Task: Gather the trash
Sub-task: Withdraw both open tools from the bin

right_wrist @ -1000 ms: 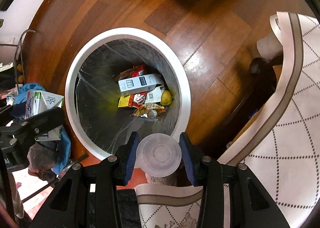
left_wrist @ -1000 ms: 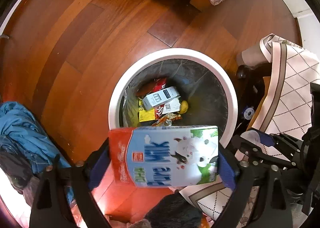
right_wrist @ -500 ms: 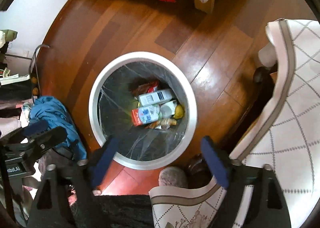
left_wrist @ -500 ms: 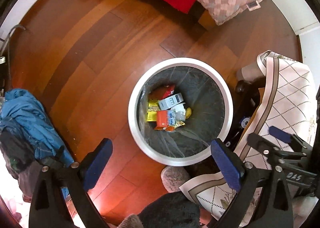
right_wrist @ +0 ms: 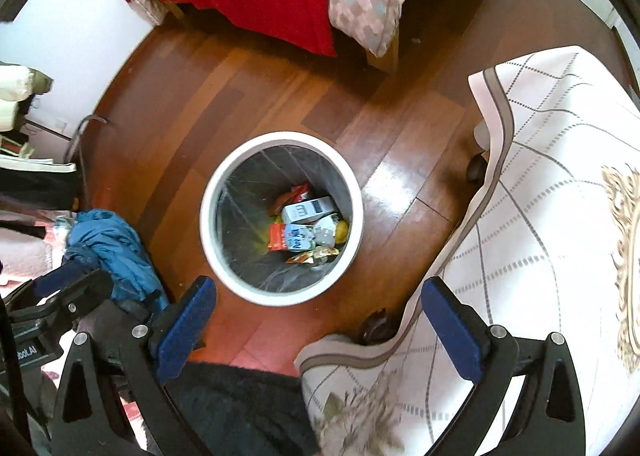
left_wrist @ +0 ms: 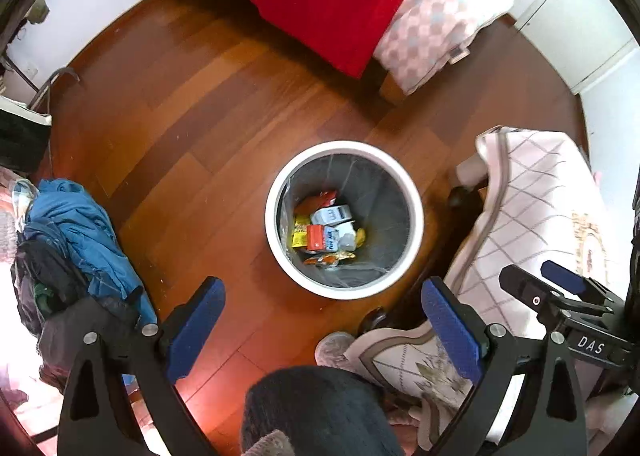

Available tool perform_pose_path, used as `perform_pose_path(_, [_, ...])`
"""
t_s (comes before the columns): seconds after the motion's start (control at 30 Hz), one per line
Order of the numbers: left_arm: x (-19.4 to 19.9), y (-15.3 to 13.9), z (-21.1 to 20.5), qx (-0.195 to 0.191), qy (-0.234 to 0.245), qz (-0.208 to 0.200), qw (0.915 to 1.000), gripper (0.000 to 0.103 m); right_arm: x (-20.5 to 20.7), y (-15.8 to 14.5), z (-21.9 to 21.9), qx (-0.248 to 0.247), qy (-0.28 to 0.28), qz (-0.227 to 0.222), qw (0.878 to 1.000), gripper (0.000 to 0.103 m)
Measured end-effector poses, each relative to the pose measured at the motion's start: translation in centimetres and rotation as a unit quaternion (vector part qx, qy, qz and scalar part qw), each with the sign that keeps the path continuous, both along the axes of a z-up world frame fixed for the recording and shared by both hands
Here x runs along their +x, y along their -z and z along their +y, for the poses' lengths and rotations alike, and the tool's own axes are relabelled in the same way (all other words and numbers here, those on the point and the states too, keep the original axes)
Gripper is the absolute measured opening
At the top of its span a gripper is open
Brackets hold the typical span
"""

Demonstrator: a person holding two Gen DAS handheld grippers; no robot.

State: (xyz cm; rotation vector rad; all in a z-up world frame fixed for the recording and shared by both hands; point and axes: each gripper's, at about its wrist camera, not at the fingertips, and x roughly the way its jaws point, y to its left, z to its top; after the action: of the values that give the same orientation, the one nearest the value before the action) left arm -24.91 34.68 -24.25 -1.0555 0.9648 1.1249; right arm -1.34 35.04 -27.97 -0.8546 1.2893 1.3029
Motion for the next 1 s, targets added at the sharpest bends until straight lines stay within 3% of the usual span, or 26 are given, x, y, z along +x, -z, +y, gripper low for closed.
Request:
perform_pose_path(0.53, [-1.0,-12.6,-7.9,0.077,0.011,-0.071,0.9945,0.100,0.0,-16.2,-9.7,0.101,-0.019,0.076,0.992,0.103])
perform_pose_path(0.8, [-2.0,-17.4,-10.1,0.101,0.017,-0.096,0.9901,0.100,-0.2,-22.0,-12.9,0.126,-0.040,0.118,0.984,0.103])
perform_pose_path(1.0, [-2.0,-19.0,-11.1,0.107,0.024,-0.107,0.9882,0.100,-0.6,-24.9,-14.0,0.137,-0.056,0.131,0.980,0.103])
